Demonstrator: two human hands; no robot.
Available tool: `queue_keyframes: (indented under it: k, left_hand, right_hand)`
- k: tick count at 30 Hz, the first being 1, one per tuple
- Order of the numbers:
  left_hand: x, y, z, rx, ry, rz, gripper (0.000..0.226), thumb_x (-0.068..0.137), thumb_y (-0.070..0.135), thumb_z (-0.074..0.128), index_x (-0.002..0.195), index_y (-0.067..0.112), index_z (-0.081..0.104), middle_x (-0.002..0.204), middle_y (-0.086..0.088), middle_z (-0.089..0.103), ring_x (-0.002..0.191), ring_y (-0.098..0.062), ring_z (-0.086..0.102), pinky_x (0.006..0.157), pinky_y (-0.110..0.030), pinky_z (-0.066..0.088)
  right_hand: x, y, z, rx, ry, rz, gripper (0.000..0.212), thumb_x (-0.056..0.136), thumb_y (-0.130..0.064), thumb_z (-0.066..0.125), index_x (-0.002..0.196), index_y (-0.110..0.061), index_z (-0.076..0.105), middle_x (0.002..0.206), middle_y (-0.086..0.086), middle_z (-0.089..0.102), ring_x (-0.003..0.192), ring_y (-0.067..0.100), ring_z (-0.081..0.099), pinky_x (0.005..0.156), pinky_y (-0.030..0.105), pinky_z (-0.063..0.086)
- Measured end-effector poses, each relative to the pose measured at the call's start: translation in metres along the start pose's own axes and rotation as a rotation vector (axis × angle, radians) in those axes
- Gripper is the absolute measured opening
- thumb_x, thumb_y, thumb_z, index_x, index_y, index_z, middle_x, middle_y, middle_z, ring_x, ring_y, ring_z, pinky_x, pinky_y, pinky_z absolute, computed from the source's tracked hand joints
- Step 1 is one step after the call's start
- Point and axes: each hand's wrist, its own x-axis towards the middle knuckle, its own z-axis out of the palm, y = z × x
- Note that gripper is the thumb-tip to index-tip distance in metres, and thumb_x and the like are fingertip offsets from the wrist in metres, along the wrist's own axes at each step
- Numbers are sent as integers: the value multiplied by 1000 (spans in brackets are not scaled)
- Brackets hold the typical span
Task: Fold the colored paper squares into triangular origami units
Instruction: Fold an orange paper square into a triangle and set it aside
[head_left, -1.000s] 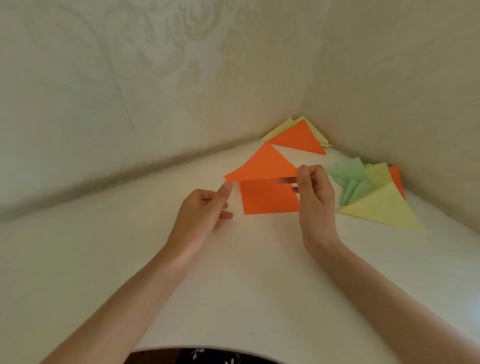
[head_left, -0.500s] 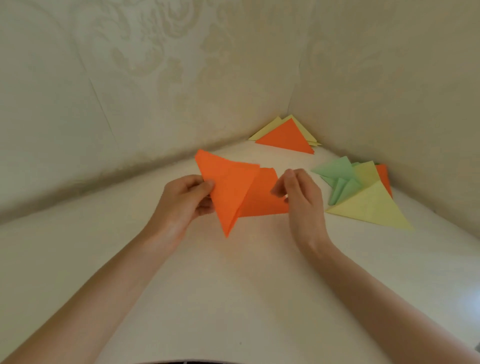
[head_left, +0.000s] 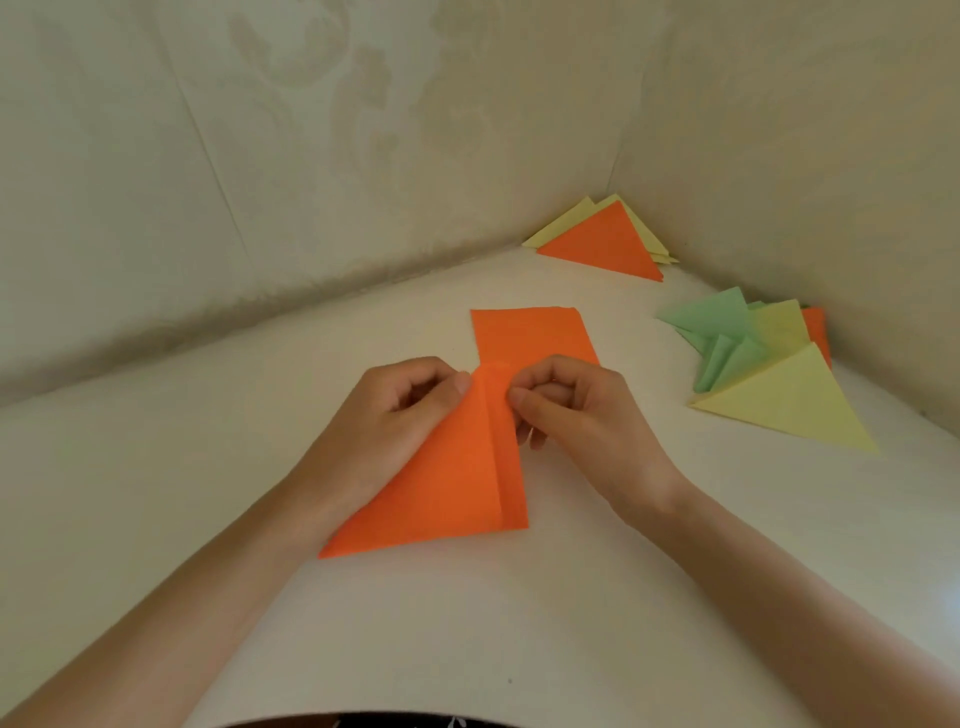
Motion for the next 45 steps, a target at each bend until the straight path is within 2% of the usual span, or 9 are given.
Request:
queue_keyframes:
  k: [5,8,10,13,16,19,31,37,45]
  left_hand:
    - [3,-5,4,-10,8,34,11,89,16,61,81,20,68,70,11,65,64,2,57,61,-9,40]
    - [1,-11,6,166,44,87,9,88,18,63,83,22,69,74,10,67,65,2,58,62,-7,39]
    - [-2,-15,9,341,84,156,5,88,20,64,86,22,68,76,11,65,71,-3,58,64,-10,41]
    - [-3,-23,12,668,126,296,10,87,22,63,96,18,66,86,6,61,82,-12,55,71,-28,45]
    - [-2,-25,11,840,112,401,16,89,25,54,96,13,62,92,-3,56,82,-22,56,64,-34,46]
    - [-6,-25,9,975,38,481,30,90,27,40,88,12,65,86,-3,56,74,-22,55,54,-34,47]
    - [-10,-30,3,988,6,509,37,91,27,39,99,11,72,88,-4,58,72,-22,52,55,-32,45]
    - [-11,-30,3,1011,19,520,38,92,27,39,97,10,73,87,-4,58,71,-23,52,53,-31,43]
    - [-11,-29,4,1001,22,505,39,92,27,38,96,11,73,86,-3,57,70,-21,51,54,-31,41]
  right_hand:
    - [-1,1,1,-47,40,-4,12,89,-5,59,81,-13,61,60,-6,63,60,4,58,60,14,42]
    - [-2,4,2,-346,81,-47,16,86,-10,63,76,-22,61,71,-12,60,68,-3,51,65,8,36]
    - [-3,6,4,-569,62,-72,15,85,-14,62,76,-25,58,77,-14,57,81,0,45,72,7,33]
    - [0,12,5,-707,62,-84,12,86,-15,61,78,-23,57,83,-5,57,91,13,43,77,13,31]
    - [4,16,6,-760,76,-97,10,85,-14,61,79,-22,59,81,-4,55,92,17,43,73,17,29]
    - [6,19,6,-776,82,-120,4,85,-14,62,81,-17,63,82,-1,57,92,20,45,76,20,30]
    - [7,22,4,-693,59,-176,6,84,-13,67,85,-19,66,86,-3,59,89,13,46,81,8,31]
    - [14,22,6,-683,88,-143,1,84,-18,68,83,-18,67,86,-4,62,89,12,49,80,12,32]
    - [10,27,9,-863,120,-488,11,80,-19,61,79,-13,70,77,-2,61,80,23,52,71,34,42]
